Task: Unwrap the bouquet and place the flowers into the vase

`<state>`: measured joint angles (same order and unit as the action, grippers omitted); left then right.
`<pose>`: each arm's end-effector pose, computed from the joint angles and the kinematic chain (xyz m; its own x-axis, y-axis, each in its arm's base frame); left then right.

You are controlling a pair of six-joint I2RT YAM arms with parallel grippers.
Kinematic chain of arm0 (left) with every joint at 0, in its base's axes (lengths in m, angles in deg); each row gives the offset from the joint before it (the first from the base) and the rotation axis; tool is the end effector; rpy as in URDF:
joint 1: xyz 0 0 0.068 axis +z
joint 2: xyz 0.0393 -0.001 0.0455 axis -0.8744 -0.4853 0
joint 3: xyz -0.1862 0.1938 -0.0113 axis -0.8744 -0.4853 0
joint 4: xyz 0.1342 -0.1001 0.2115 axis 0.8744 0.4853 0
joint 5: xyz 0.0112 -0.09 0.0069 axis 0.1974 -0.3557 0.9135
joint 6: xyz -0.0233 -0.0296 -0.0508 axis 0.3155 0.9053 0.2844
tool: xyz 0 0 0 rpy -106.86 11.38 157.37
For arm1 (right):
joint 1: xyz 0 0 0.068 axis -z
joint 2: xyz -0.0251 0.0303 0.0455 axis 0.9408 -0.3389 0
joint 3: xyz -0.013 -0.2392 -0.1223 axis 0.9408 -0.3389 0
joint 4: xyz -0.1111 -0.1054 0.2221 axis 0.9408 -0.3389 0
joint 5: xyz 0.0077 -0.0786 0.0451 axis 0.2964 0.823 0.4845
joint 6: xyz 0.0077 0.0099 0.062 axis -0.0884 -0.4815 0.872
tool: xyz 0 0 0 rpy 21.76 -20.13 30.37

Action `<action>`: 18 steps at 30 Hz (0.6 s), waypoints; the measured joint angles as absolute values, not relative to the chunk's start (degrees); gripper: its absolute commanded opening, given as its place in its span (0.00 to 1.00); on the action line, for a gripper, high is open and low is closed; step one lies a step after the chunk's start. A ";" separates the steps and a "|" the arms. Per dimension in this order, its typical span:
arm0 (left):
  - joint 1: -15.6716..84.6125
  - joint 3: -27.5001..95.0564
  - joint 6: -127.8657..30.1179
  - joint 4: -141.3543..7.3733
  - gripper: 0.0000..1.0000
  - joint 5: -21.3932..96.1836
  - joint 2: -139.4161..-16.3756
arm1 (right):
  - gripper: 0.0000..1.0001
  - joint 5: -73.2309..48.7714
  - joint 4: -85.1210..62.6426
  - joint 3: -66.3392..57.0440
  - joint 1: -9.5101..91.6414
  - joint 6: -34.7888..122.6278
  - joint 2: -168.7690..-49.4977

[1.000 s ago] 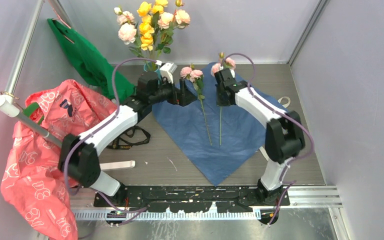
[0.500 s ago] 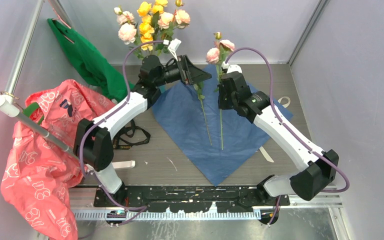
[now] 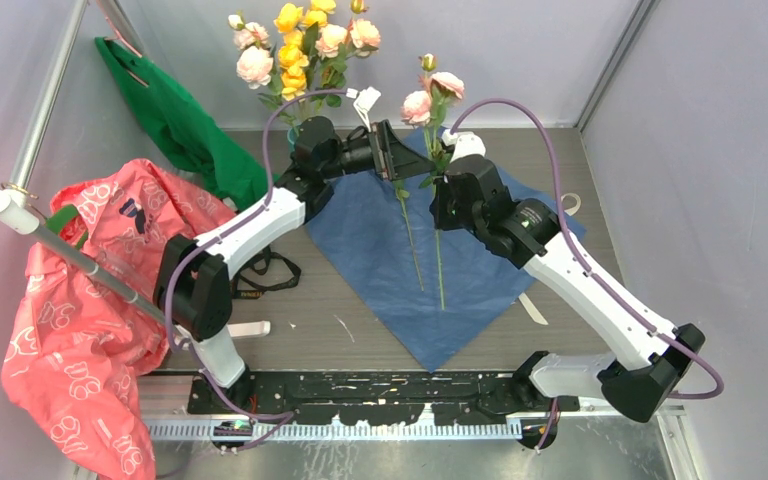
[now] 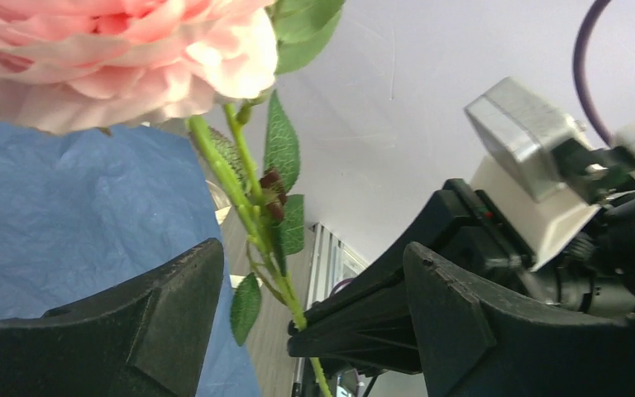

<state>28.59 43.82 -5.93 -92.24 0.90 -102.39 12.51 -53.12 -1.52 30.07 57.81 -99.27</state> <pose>0.3463 -0.2601 0.3680 -0.7048 -0.2379 -0.6683 0.6763 0.0591 -0.7342 0.2225 0.1687 0.3836 -0.5622 -0.0317 -0.8264 -0.2488 0.9594 0.1325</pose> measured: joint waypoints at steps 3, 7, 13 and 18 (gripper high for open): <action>28.26 43.41 -6.65 -91.41 0.79 1.06 -102.39 | 0.01 12.54 -53.12 -1.32 29.46 58.12 -98.88; 27.71 43.32 -6.61 -91.28 0.70 1.06 -102.52 | 0.01 12.51 -53.14 -1.32 28.76 58.49 -98.79; 25.24 44.61 -5.08 -92.55 0.02 1.10 -105.77 | 0.01 12.54 -53.17 -1.32 28.26 58.75 -98.31; 24.15 45.83 -4.53 -92.72 0.00 1.04 -107.68 | 0.01 13.21 -54.57 -1.87 28.30 59.06 -97.70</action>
<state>24.15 45.83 -4.53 -92.72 1.04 -107.68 13.21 -54.57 -1.87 28.30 59.06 -97.70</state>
